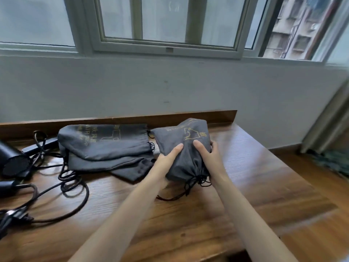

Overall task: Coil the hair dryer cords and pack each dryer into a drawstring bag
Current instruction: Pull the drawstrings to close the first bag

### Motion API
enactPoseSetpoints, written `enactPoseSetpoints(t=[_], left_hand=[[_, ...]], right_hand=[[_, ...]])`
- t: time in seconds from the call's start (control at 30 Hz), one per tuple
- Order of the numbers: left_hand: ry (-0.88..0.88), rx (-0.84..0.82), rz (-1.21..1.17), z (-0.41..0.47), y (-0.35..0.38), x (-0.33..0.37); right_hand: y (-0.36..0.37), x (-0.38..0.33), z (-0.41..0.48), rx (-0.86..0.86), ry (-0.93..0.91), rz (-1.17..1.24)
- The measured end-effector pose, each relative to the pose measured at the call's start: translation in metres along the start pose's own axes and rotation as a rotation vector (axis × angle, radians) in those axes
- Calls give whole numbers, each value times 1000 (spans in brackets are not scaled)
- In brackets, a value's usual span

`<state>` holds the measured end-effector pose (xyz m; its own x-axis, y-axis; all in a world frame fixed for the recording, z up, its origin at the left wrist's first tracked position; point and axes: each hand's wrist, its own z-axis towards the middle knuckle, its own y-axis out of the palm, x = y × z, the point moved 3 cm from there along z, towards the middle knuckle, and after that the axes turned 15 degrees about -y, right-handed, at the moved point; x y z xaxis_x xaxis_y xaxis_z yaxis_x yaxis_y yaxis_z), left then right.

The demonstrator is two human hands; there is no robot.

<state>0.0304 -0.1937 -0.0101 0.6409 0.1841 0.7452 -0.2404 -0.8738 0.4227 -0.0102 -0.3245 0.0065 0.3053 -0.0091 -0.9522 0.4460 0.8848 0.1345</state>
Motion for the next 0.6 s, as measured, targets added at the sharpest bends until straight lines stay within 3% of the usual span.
enactPoseSetpoints(t=[0.13,0.3,0.6], left_hand=[[-28,-61,47,28,47,-8],[-43,-108,58,71,99,-8],[10,-125,147,162,167,0]], right_hand=[[-50,1,21,43,10,-37],[-104,16,62,217,187,9],[-172,34,154,334,68,-224]])
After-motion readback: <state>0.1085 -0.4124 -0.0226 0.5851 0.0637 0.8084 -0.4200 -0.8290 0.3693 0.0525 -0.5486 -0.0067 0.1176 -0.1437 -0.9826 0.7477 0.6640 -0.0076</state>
